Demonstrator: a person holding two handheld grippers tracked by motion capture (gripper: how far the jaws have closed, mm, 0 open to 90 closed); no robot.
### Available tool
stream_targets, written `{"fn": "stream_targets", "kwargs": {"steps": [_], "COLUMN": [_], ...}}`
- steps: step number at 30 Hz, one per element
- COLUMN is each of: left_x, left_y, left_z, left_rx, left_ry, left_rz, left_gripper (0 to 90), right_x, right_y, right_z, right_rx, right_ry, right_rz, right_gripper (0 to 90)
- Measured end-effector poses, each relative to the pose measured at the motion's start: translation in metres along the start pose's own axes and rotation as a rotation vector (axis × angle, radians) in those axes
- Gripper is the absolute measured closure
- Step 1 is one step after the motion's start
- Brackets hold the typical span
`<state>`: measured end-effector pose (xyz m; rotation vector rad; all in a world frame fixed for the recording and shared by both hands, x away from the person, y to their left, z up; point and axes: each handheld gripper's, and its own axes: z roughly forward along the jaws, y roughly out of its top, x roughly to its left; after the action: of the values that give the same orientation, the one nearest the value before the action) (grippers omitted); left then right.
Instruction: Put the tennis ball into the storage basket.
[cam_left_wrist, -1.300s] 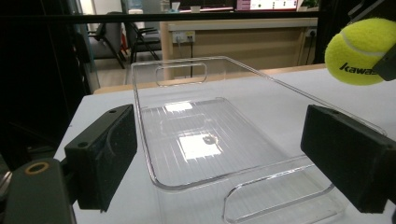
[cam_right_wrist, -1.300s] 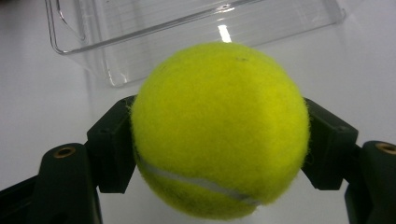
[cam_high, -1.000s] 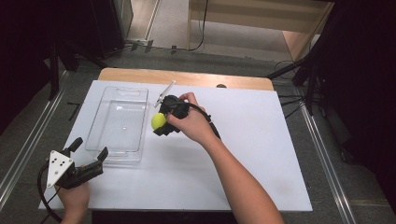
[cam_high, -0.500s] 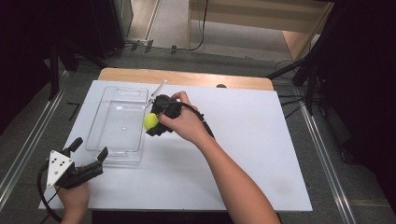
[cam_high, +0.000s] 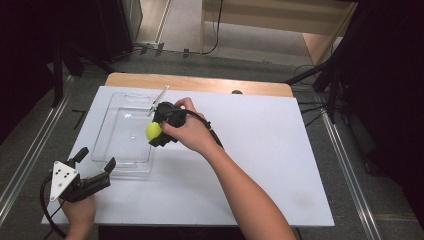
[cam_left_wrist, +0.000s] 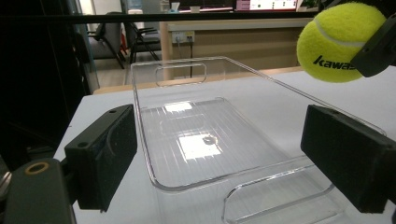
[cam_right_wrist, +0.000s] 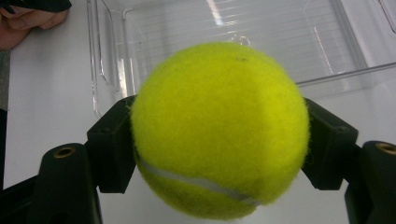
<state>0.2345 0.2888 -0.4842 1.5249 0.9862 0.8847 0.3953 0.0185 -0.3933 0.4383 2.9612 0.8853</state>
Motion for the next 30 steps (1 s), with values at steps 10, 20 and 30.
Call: {"fn": "stream_targets", "kwargs": {"steps": [10,20,30], "left_x": [0.002,0.002,0.002], "left_y": [0.0,0.0,0.0], "left_z": [-0.001,-0.001,-0.001], "left_rx": [-0.007,-0.008,-0.011], "left_ry": [-0.002,-0.003,-0.005], "left_rz": [-0.01,-0.013,-0.011], "left_gripper": [11.3,11.3,11.3], "right_x": [0.002,0.004,0.007], "right_y": [0.007,0.017,0.03], "right_z": [0.005,0.012,0.025], "right_rx": [0.003,0.015,0.033], "right_ry": [0.009,0.017,0.031], "right_rz": [-0.009,-0.021,-0.034], "right_gripper": [23.6,23.7,23.7]}}
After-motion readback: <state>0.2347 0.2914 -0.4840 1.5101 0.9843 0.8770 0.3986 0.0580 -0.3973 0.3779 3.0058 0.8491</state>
